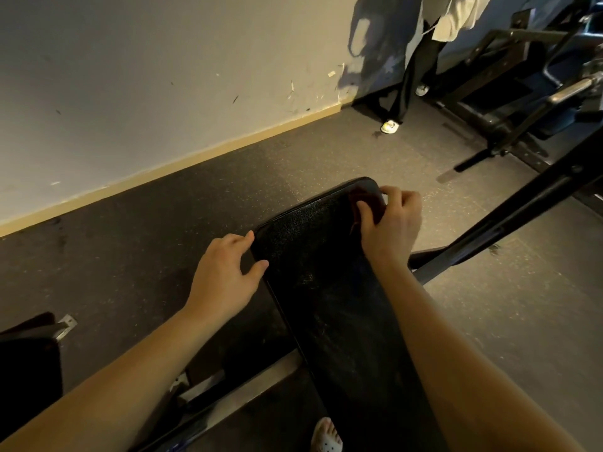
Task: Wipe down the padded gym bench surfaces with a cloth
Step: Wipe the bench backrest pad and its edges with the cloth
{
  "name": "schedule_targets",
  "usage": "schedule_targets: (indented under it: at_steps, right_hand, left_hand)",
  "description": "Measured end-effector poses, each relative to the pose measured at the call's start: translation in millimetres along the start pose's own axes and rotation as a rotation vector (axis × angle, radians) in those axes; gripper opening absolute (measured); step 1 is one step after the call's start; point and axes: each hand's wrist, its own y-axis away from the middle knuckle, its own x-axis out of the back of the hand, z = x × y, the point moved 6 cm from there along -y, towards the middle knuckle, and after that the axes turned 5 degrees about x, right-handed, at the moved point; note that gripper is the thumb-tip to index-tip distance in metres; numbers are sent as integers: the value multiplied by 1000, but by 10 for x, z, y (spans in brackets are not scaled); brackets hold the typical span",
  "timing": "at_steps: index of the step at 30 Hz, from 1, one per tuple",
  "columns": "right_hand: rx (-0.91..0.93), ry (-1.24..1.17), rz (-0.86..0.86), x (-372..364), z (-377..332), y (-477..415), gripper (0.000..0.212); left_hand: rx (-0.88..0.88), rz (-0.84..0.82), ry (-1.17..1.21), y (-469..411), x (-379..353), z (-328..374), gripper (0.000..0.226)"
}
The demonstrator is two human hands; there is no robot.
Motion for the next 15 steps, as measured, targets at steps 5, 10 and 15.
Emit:
schedule_targets:
  at_steps: [5, 10, 15]
  right_hand:
    - [-105, 61, -35, -88, -91, 219, 47]
    - [-94, 135, -34, -154, -149, 164, 49]
    - [28, 84, -86, -179, -470, 238, 34]
  left_hand:
    - [-16, 7, -23, 8, -9, 21, 63]
    - [-65, 20, -50, 19, -5, 26, 63]
    - [-74, 17, -17, 33, -21, 31, 64]
